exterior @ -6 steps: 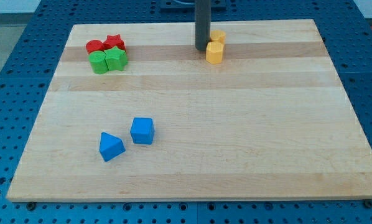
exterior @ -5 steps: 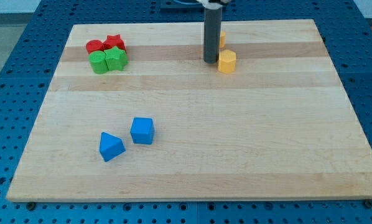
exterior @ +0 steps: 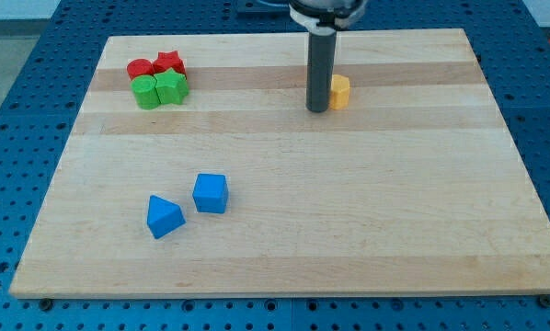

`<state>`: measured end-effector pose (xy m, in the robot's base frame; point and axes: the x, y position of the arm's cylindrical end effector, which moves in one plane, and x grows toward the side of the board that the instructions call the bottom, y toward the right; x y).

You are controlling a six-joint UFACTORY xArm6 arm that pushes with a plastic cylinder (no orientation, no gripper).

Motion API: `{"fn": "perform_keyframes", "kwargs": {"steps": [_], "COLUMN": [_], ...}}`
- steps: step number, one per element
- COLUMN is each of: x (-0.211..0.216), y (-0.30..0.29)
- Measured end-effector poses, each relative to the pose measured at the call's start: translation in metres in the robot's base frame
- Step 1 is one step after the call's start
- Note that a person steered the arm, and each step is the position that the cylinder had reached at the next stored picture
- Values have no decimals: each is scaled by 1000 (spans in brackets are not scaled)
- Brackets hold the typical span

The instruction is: Move the hexagon to the bottom right of the heart

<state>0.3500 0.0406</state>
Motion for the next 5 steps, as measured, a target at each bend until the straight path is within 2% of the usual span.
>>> {"fn": "perform_keyframes", "kwargs": {"steps": [1,2,3,4,5], "x": [-10,19,29,9,1], "y": [-6,2,48,56,27]}}
